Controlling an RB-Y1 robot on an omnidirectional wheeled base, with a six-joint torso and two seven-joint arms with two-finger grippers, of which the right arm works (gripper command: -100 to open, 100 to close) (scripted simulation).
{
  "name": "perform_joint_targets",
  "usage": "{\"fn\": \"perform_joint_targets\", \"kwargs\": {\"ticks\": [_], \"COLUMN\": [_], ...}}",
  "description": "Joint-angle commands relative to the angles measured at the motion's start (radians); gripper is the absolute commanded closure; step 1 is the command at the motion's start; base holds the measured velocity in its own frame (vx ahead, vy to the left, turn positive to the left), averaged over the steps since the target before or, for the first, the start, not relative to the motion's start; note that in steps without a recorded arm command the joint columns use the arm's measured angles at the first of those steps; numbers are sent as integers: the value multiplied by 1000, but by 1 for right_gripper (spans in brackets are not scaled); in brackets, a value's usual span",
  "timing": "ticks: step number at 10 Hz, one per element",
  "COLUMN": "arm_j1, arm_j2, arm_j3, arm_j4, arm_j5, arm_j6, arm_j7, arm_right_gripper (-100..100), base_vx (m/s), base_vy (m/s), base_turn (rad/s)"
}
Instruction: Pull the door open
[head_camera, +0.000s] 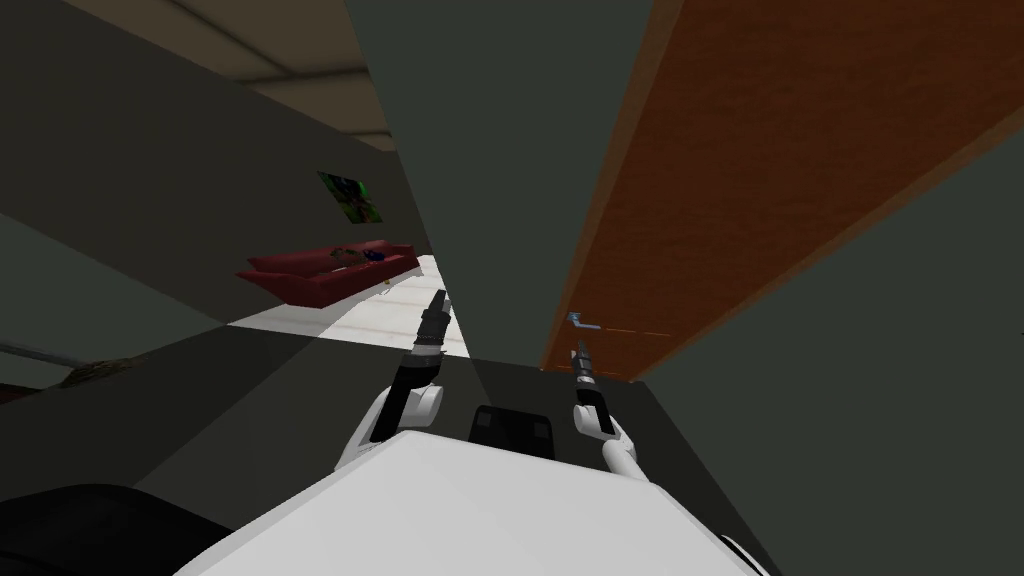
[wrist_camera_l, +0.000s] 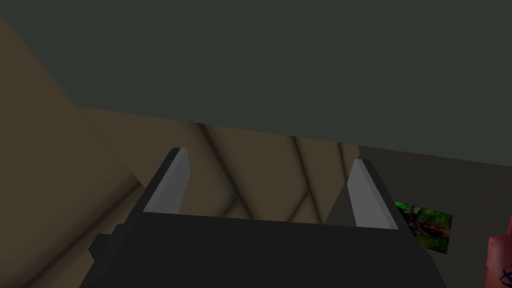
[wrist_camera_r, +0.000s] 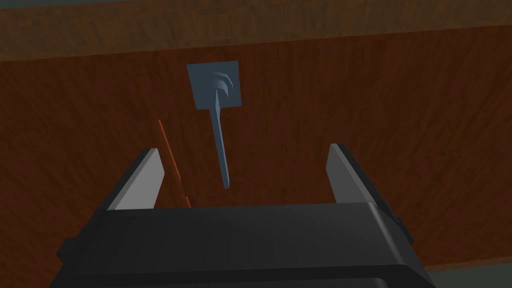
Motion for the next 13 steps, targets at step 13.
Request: {"fn": "perform_joint_targets", "kwargs": {"ticks": [13], "arm_j1": [-66], "arm_j2": [-42], "arm_j3": [12], "arm_j4": [202], "arm_j5": [-49], "arm_j6": [-66], "arm_j7": [-30], "arm_right_gripper": [-100], "base_vx": [22], "base_vy": [-101], "base_turn": [115]}}
